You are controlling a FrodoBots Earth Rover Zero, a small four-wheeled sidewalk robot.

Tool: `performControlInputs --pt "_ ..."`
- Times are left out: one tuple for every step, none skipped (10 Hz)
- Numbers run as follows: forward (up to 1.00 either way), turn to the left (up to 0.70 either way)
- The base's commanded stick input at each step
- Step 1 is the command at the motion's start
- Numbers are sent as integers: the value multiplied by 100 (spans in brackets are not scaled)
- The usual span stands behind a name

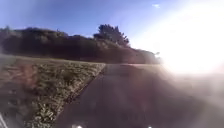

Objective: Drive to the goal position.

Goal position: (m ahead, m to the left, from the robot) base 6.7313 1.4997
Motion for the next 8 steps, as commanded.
performControlInputs --pt "70 0" --pt "70 0" --pt "70 0" --pt "70 0" --pt "70 0" --pt "70 0" --pt "70 0" --pt "70 0"
